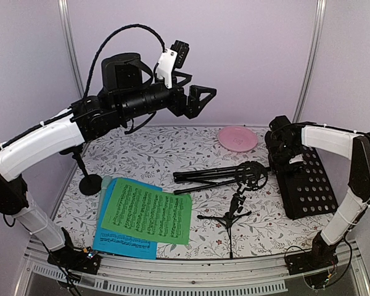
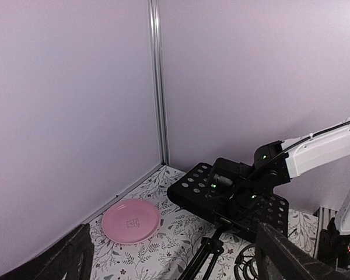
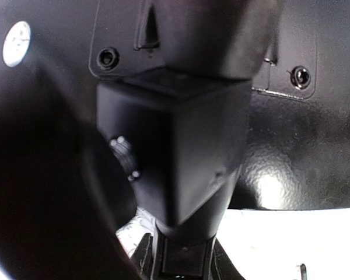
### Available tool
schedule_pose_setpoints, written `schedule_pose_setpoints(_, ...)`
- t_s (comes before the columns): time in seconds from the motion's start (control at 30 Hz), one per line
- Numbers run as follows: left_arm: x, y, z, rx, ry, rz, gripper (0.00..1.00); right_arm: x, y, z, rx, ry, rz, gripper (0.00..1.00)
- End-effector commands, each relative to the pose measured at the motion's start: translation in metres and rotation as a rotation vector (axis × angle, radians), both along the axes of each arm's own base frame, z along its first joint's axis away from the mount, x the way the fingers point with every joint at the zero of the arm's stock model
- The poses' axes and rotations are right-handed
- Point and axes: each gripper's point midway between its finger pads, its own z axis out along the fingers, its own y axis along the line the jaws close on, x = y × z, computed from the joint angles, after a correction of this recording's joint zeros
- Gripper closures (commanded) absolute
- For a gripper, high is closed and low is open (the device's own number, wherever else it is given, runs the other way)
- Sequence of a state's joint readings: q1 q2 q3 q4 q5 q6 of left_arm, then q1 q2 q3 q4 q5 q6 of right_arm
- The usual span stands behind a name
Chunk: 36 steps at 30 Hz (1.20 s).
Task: Pack up the instrument practice props
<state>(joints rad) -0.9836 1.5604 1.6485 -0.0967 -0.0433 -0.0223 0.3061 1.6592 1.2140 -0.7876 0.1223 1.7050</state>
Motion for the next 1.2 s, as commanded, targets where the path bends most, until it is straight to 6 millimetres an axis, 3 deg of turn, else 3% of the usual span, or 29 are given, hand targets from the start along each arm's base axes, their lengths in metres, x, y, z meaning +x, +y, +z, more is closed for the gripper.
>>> schedule_pose_setpoints(0.0, -0.002, -0.004, -0.002, 0.019, -0.012, 0.003, 0.03, 0.036, 0.013, 0.023, 0.072, -0.156, 0.010, 0.86)
schedule_pose_setpoints(0.13, -0.002, -0.004, -0.005, 0.032, -0.012, 0.003, 0.03, 0.040, 0.013, 0.025, 0.075, -0.173, 0.020, 0.73)
schedule_pose_setpoints(0.2, -0.002, -0.004, -0.007, 0.041, -0.011, 0.005, 0.03, 0.042, 0.014, 0.027, 0.077, -0.183, 0.029, 0.58)
schedule_pose_setpoints(0.3, 0.000, -0.004, -0.014, 0.059, -0.005, 0.011, 0.02, 0.045, 0.015, 0.032, 0.072, -0.206, 0.047, 0.43)
schedule_pose_setpoints(0.5, -0.009, -0.008, -0.028, 0.075, 0.015, -0.040, 0.01, 0.059, 0.010, 0.062, 0.008, -0.299, 0.100, 0.22)
schedule_pose_setpoints(0.7, -0.034, -0.017, -0.028, 0.072, 0.010, -0.199, 0.01, 0.077, 0.014, 0.120, -0.048, -0.481, 0.203, 0.13)
schedule_pose_setpoints(0.8, -0.048, -0.021, -0.023, 0.053, 0.009, -0.296, 0.01, 0.087, 0.025, 0.161, -0.048, -0.659, 0.298, 0.13)
schedule_pose_setpoints(0.93, -0.034, -0.020, -0.029, 0.076, 0.033, -0.240, 0.01, 0.090, 0.043, 0.214, -0.064, -0.888, 0.453, 0.12)
schedule_pose_setpoints(1.07, -0.020, -0.014, -0.033, 0.101, 0.034, -0.157, 0.01, 0.082, 0.062, 0.264, -0.212, -1.092, 0.697, 0.08)
schedule_pose_setpoints(1.17, -0.007, -0.008, -0.040, 0.121, 0.035, -0.076, 0.01, 0.068, 0.070, 0.278, -0.347, -1.153, 0.870, 0.07)
